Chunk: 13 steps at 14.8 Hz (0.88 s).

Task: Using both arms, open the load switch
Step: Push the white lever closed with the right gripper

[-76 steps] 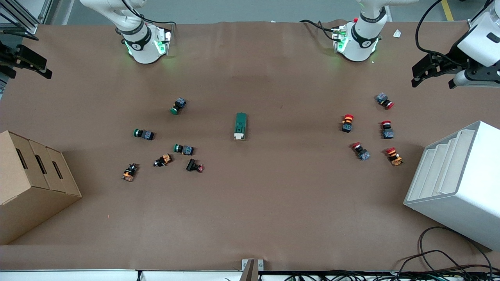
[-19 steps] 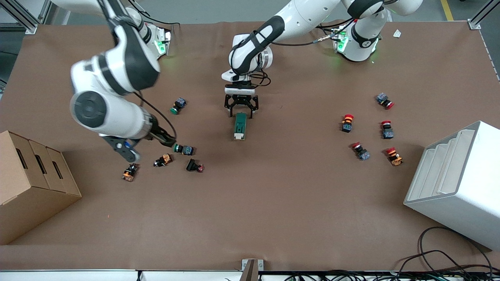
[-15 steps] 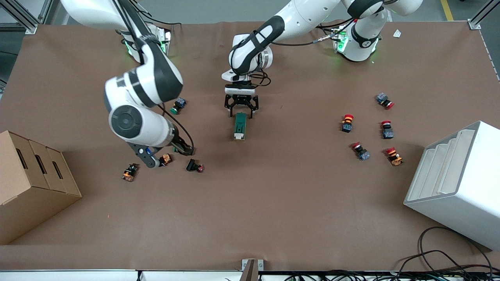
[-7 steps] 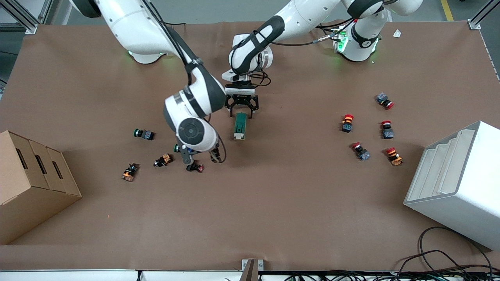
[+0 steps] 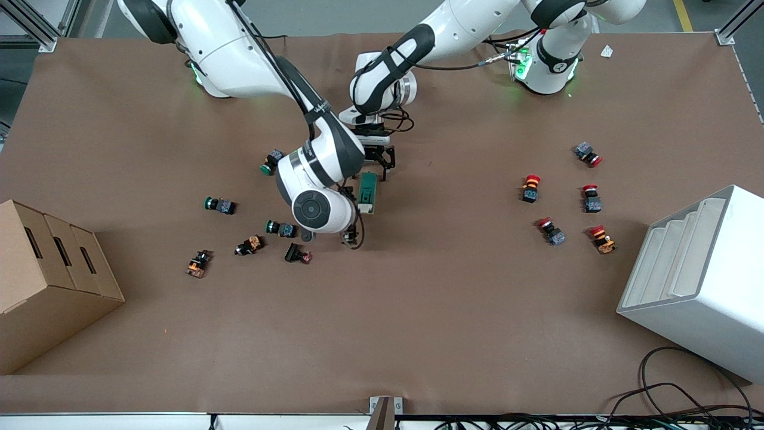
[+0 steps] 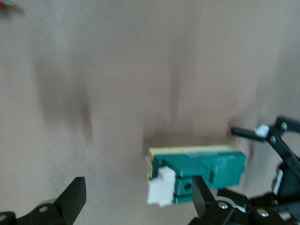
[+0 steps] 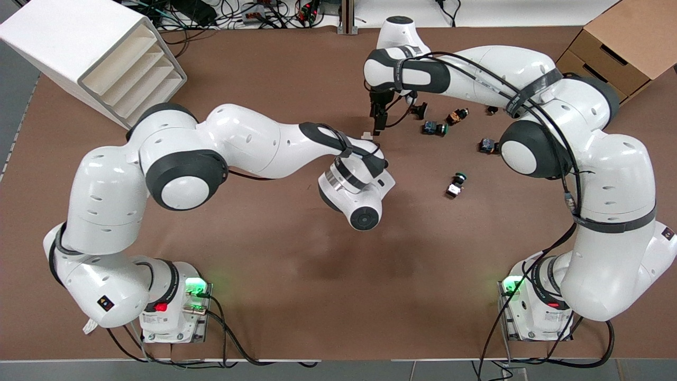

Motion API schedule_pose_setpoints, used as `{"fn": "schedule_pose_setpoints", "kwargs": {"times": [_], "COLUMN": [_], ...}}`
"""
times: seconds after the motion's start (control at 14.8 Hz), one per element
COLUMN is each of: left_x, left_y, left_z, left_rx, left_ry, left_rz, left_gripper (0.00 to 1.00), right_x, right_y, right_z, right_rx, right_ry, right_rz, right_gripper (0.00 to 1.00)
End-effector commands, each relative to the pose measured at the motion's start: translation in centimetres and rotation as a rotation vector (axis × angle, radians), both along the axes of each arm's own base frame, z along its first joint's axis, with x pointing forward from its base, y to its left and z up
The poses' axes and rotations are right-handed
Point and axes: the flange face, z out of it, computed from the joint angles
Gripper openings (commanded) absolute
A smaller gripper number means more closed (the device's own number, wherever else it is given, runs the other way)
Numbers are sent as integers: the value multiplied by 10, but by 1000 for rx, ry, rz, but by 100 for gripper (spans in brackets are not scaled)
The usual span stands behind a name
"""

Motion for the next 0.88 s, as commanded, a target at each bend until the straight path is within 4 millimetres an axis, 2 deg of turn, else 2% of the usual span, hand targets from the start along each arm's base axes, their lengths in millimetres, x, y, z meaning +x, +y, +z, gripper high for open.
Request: {"fn": "schedule_pose_setpoints", "kwargs": {"times": [0.0, 0.2, 0.81], "left_x": [-10, -11, -11], "left_y": [9, 10, 10], "left_z": [-9, -10, -10], "left_rx": [1, 0, 0], "left_ry": [9, 10, 10], "left_rz": [4, 5, 5], "left_gripper": [99, 99, 99], "right_x": [-14, -32, -45], "right_y": [17, 27, 23], "right_z": [1, -8, -18], "right_rx": [13, -10, -51], "right_ry": [38, 78, 136], "right_rz": [-26, 8, 40], "right_gripper": [100, 100, 100]}}
